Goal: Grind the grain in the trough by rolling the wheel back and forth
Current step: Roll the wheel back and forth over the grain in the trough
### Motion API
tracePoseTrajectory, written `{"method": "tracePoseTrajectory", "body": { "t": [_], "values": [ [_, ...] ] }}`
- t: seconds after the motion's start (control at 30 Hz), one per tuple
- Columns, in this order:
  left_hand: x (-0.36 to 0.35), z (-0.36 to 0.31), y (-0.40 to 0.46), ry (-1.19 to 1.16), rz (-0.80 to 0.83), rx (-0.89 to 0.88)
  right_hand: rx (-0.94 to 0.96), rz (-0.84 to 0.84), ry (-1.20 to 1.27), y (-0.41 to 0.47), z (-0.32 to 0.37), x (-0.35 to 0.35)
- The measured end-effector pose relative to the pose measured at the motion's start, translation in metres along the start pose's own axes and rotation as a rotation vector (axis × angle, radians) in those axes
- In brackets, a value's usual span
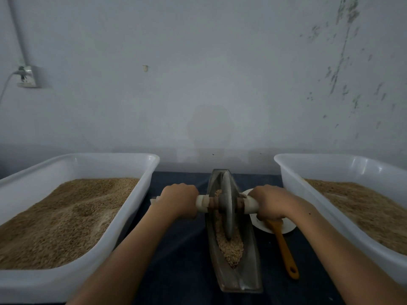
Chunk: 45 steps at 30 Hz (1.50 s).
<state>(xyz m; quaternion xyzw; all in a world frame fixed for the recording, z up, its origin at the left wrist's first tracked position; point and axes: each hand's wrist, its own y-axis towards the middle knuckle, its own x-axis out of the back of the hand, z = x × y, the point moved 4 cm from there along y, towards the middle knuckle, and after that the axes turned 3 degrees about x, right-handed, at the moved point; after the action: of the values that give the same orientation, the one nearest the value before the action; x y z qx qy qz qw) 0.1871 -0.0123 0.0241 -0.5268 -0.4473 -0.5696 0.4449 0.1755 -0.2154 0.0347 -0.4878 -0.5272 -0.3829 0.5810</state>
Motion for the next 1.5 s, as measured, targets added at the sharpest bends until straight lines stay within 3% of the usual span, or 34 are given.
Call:
{"method": "tracePoseTrajectory", "body": {
  "t": [0.2,0.3,0.4,0.57,0.67,0.8,1.0,1.13,1.23,1.37,1.5],
  "values": [
    [0.001,-0.003,-0.002,0.008,-0.279,0.017,0.025,-0.337,-0.058,0.004,0.002,0.000],
    [0.000,-0.003,-0.002,-0.002,-0.309,0.024,0.031,-0.374,-0.042,0.004,0.002,-0.001],
    [0.001,-0.002,-0.001,0.019,-0.226,0.019,0.028,-0.282,-0.042,0.003,0.001,0.000],
    [0.000,0.001,-0.003,-0.041,0.117,-0.011,0.012,0.011,-0.020,-0.003,0.001,0.002],
    [0.000,0.001,-0.005,-0.055,0.188,-0.019,0.015,0.061,0.000,-0.003,0.001,0.001],
    [0.001,-0.001,-0.002,-0.033,0.082,-0.005,0.014,-0.022,-0.004,0.003,-0.001,-0.001],
    [0.000,0.000,0.000,-0.038,-0.229,-0.005,0.012,-0.393,-0.089,0.005,0.002,-0.001],
    [-0.002,0.001,0.001,-0.036,-0.257,0.003,0.017,-0.383,-0.078,0.006,0.002,-0.001],
    [-0.001,0.002,0.003,-0.008,-0.155,-0.011,0.017,-0.258,-0.071,0.004,0.001,0.000],
    [-0.004,0.004,0.001,-0.069,0.126,-0.025,0.006,-0.019,-0.058,-0.003,0.003,0.002],
    [-0.007,0.005,-0.001,-0.111,0.248,-0.017,0.008,0.024,-0.070,-0.004,0.005,0.002]
  ]
}}
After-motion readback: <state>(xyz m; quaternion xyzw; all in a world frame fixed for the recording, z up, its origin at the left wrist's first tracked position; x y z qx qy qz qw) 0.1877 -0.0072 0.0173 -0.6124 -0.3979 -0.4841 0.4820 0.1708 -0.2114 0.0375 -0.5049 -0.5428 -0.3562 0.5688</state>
